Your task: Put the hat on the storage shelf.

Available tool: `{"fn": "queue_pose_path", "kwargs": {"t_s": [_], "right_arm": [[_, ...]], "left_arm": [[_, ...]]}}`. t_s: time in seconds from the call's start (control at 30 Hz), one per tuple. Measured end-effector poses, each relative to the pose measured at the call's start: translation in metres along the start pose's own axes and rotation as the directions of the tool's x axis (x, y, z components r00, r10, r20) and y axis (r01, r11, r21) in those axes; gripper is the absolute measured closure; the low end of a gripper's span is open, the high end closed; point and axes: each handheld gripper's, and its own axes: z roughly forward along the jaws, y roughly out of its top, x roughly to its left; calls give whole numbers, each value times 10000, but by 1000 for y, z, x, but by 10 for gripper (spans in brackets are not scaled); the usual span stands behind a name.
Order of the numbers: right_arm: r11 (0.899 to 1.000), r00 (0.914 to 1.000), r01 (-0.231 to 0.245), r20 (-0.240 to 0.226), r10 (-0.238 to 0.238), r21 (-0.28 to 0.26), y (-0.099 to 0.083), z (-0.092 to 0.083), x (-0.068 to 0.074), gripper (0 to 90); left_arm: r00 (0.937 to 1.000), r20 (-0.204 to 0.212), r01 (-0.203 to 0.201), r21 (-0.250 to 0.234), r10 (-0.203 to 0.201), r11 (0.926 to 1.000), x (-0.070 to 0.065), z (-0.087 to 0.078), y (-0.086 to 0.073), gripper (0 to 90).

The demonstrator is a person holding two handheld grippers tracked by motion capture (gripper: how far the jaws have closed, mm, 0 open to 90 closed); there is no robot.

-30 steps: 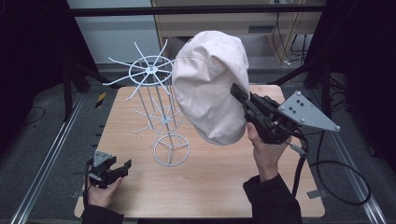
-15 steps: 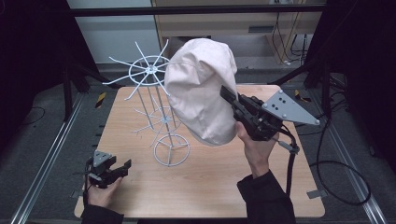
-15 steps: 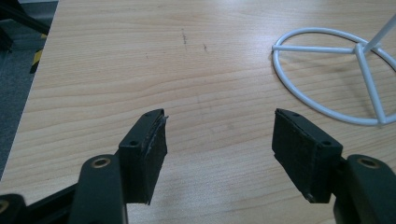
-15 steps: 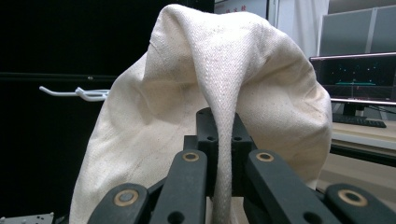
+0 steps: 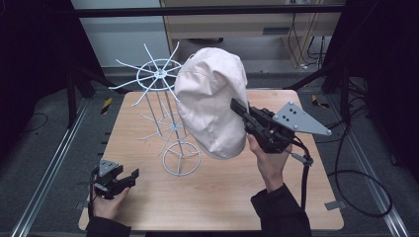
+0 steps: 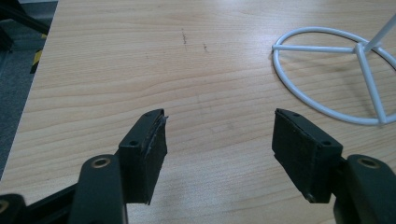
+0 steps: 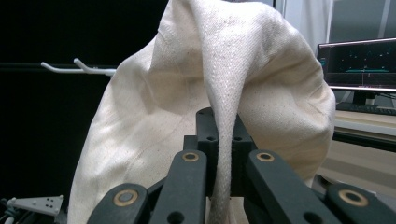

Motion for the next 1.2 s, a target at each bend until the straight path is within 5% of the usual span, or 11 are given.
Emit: {"fn": "queue_pose_path", "kwargs": {"t_s": [0.47,1.2], "right_arm": [[9955,9995,68,-322,-38,948,-8,6,1,874],[9720,9985,406,-451,-310,2315,-24,21,6,851]], "left_arm": [[10000,3,-37,39,37,10000,0,0,0,352],[10000,3,-44,40,44,10000,0,0,0,352]]}}
